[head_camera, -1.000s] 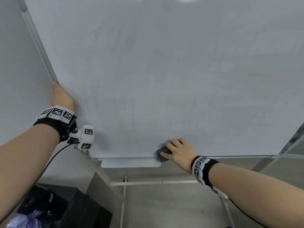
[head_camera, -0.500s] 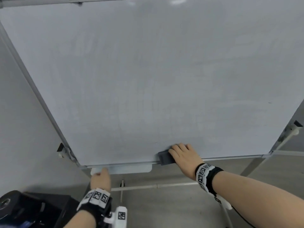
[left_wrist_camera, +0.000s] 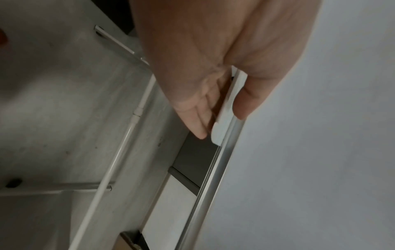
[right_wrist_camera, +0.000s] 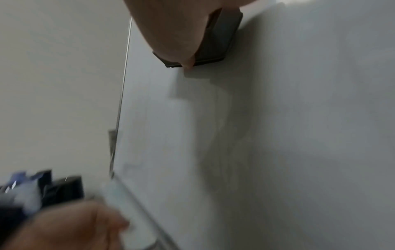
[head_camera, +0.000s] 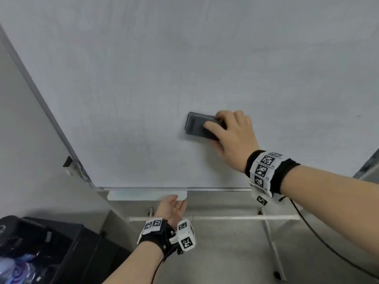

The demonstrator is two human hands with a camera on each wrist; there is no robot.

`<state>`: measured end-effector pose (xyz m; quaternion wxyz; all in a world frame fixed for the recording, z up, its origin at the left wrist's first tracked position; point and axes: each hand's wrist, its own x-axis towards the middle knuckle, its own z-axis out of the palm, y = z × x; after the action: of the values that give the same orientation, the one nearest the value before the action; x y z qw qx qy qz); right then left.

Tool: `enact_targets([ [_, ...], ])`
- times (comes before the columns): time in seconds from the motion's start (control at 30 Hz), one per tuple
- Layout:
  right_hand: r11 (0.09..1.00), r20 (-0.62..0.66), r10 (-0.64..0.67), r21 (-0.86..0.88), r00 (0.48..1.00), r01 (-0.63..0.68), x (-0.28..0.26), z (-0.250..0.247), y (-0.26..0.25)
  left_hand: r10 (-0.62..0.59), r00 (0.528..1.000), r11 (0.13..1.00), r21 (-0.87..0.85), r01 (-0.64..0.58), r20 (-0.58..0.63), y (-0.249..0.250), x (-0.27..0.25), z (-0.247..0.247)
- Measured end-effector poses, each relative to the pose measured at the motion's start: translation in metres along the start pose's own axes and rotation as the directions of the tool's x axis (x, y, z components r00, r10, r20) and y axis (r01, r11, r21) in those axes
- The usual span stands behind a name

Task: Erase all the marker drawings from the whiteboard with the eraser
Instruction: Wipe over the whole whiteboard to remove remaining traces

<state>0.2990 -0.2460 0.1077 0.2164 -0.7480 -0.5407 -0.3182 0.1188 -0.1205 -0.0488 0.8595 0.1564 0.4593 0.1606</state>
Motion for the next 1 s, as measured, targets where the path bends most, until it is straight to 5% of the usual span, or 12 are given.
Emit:
enact_targets([
  [0.13,0.999,-0.033,-0.038,0.002,0.999,0.038,-0.005,0.01,-0.006,-0.107,0.994,0.991,-0.085,0.106,-0.009,-0.001,0.005,0.01],
  [0.27,0.982,0.27,-0.181,-0.006,0.946,0.19,-0.087,0.063,-0.032,-0.157,0.987,0.975,-0.155,0.161,0.032,-0.004,0.011,0.01],
  [0.5,0.989,0.499,0.037,-0.141,0.866,0.039,-0.197,0.043,0.028,-0.013,1.0,0.989,-0.148,0.009,-0.024,-0.005,0.034,0.006],
  [0.67,0.954,0.44,0.264,-0.254,0.858,-0.163,-0.231,0.002,0.091,0.007,1.0,0.99,-0.141,-0.01,-0.024,-0.009,0.039,0.009],
  [0.9,0.988,0.134,0.156,-0.028,0.979,-0.154,-0.155,0.022,0.054,0.019,0.999,0.993,-0.116,-0.023,-0.033,-0.003,0.048,0.004],
  [1.0,0.995,0.169,0.093,-0.052,0.981,-0.085,-0.16,0.023,0.06,0.023,0.998,0.994,-0.102,-0.028,-0.053,-0.004,0.049,0.005],
])
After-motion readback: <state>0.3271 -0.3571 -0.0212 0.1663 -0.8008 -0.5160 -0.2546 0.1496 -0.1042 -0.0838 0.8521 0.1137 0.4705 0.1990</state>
